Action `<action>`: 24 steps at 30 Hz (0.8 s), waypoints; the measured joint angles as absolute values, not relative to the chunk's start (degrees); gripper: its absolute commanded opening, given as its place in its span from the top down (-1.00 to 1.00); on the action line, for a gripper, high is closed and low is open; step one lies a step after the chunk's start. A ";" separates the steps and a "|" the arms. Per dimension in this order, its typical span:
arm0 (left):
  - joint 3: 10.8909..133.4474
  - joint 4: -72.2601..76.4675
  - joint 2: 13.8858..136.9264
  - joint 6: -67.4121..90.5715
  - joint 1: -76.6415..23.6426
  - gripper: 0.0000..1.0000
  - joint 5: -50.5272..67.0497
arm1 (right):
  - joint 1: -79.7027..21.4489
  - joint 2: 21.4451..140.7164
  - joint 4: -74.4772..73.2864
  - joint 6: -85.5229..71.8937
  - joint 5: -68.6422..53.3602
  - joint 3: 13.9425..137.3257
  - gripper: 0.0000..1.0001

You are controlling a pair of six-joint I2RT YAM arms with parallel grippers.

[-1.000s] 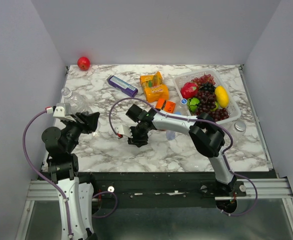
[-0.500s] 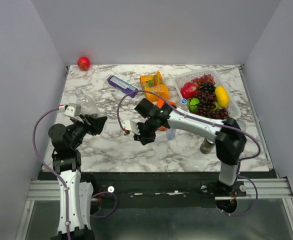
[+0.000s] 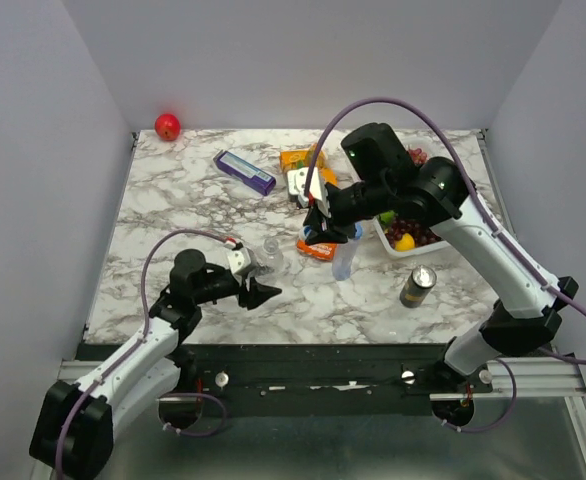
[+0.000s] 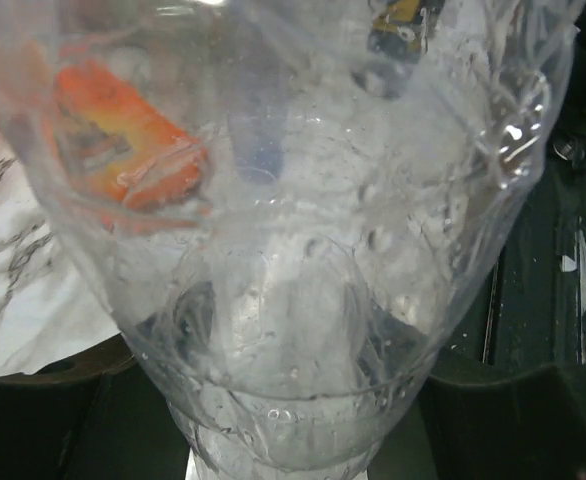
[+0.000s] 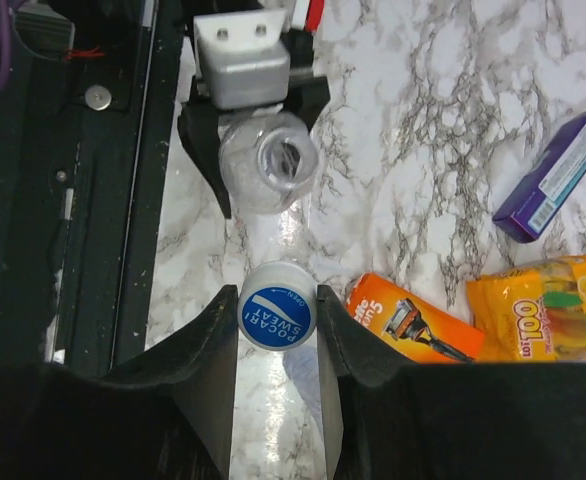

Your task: Screw on the bottle caps

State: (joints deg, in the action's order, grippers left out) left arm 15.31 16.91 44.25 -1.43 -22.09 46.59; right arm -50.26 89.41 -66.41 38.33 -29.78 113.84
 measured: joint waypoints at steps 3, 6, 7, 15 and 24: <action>14.33 23.33 49.21 -3.70 -26.57 1.00 46.09 | -50.26 91.48 -70.54 40.14 -30.89 118.61 0.36; 14.15 30.59 55.83 -4.25 -29.02 1.00 45.93 | -50.30 93.03 -72.90 42.96 -31.55 120.97 0.36; 13.96 32.49 57.34 -4.29 -29.45 1.00 45.91 | -50.33 93.51 -73.49 43.99 -31.66 121.32 0.36; 12.80 43.92 64.34 -3.11 -31.09 1.00 45.67 | -52.75 97.82 -75.44 50.70 -31.55 122.80 0.36; 12.36 47.55 63.94 -2.11 -31.38 1.00 45.67 | -55.57 99.39 -76.27 53.28 -30.76 122.69 0.35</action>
